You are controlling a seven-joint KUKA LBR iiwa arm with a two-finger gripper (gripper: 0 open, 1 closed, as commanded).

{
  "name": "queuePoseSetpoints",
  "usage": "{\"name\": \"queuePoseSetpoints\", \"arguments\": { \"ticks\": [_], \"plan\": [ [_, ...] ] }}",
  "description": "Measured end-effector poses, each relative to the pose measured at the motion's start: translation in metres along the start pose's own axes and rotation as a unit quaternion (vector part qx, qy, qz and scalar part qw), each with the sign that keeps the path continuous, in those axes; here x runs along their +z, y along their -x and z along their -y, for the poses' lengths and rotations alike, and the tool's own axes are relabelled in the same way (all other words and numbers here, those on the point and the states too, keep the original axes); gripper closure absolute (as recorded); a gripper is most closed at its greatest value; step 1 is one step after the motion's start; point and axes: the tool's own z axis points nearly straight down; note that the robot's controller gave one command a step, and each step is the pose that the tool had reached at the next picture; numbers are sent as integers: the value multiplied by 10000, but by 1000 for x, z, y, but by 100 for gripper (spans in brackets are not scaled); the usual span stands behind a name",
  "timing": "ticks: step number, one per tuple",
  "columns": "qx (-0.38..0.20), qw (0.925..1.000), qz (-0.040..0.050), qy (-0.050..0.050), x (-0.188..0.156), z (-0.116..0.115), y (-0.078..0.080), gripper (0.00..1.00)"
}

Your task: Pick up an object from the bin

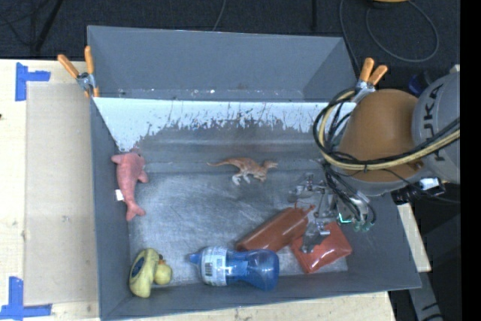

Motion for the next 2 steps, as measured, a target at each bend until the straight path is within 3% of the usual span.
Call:
{"name": "queuePoseSetpoints", "arguments": {
  "ticks": [1,2],
  "plan": [
    [-10,10000,31,-3,-3,0,2,0],
    [-917,9958,61,-20,36,-44,-2,0]
  ]
}}
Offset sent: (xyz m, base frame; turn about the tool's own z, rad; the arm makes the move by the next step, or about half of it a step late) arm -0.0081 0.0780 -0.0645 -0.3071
